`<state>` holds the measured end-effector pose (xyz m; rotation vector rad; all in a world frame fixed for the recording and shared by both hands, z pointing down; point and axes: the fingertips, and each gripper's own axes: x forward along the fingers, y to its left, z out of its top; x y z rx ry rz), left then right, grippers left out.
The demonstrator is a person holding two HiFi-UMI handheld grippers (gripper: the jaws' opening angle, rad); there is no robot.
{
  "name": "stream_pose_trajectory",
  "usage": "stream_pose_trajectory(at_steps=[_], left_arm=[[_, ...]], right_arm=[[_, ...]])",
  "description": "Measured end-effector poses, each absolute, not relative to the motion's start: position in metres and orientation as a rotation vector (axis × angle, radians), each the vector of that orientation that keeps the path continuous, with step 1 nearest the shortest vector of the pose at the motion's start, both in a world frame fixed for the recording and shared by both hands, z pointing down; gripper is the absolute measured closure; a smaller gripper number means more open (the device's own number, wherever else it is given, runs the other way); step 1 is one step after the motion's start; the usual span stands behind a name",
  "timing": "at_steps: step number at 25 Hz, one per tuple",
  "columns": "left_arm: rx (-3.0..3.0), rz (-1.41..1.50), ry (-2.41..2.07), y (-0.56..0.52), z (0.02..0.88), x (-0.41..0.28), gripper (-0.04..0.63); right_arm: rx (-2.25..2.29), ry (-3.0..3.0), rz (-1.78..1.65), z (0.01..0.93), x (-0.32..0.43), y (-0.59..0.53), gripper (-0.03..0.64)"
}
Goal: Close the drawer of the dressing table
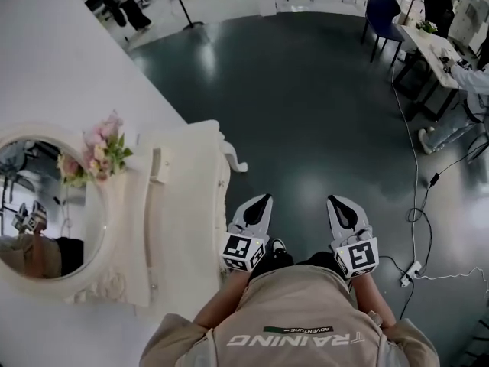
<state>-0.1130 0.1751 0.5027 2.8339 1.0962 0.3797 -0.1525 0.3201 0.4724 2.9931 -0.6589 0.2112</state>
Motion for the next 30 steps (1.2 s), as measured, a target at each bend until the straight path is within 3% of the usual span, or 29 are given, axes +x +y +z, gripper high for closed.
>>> stream_pose_trajectory(at_steps=[11, 23, 30], left_arm=[[2.898, 0.490, 0.854, 0.134, 0.529, -0.035, 0.577], [2.999, 0.450, 0.678, 0.168, 0.497, 0.094, 0.577], [2.892, 0.479, 0.525, 0.183, 0.495, 0.129, 0.577]], right_arm=[[2.942, -0.822, 0.291, 0.496, -0.076, 0.310, 0.615], [2.791, -1.092, 0.101, 0.497, 0.100, 0.332, 0.615], [2.901, -1.186, 0.254, 0.515, 0.155, 0.355, 0.615]])
